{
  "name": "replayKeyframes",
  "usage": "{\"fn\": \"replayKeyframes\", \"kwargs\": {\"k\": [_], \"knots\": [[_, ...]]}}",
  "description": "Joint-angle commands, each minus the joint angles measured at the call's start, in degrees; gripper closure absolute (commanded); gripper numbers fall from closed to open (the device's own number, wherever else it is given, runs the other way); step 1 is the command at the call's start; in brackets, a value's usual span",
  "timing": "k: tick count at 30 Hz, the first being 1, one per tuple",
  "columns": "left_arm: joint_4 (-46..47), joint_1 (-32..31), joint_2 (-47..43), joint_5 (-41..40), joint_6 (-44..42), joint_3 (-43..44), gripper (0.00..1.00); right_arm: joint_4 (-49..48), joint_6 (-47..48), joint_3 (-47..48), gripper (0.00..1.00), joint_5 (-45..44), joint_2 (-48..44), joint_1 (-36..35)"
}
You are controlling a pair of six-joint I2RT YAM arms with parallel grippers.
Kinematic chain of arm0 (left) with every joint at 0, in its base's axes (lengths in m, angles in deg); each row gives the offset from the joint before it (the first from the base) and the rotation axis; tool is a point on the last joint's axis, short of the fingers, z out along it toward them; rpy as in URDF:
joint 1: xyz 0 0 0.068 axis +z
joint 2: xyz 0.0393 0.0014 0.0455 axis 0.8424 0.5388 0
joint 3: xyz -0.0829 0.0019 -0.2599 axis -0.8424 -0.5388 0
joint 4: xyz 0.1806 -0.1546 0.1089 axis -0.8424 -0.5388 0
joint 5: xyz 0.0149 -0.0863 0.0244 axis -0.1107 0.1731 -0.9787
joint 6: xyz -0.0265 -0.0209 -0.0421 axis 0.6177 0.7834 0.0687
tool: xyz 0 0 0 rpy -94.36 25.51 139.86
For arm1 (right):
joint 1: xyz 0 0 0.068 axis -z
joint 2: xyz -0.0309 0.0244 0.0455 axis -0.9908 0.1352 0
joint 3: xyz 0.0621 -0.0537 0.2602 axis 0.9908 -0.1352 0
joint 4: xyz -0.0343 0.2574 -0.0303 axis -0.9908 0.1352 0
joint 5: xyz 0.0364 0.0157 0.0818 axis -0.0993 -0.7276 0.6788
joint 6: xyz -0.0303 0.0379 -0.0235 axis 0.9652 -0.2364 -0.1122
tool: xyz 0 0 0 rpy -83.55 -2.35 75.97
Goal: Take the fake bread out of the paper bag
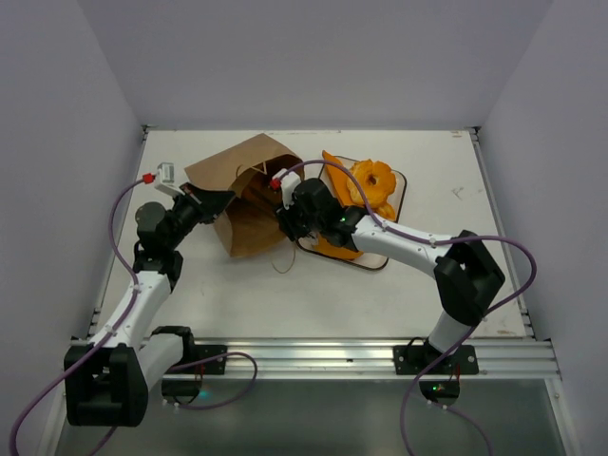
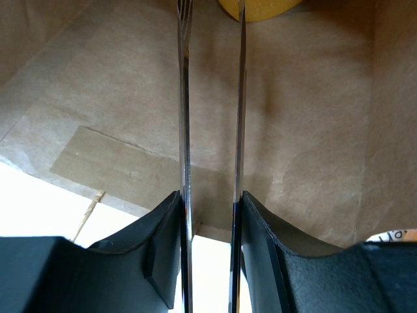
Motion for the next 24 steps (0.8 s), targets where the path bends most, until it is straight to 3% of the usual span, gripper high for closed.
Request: {"fn": "replayKeyframes", "kwargs": {"k": [1, 24], "knots": [[6.4, 0.3, -1.0, -0.1, 4.4, -1.0, 0.98, -1.2, -2.0, 1.3, 0.58, -1.1, 0.3, 0.2], [13.5, 0.3, -1.7, -0.6, 13.1, -6.2, 0.98, -0.7, -4.7, 10.3, 0.58, -2.5, 9.2, 0.3]]}}
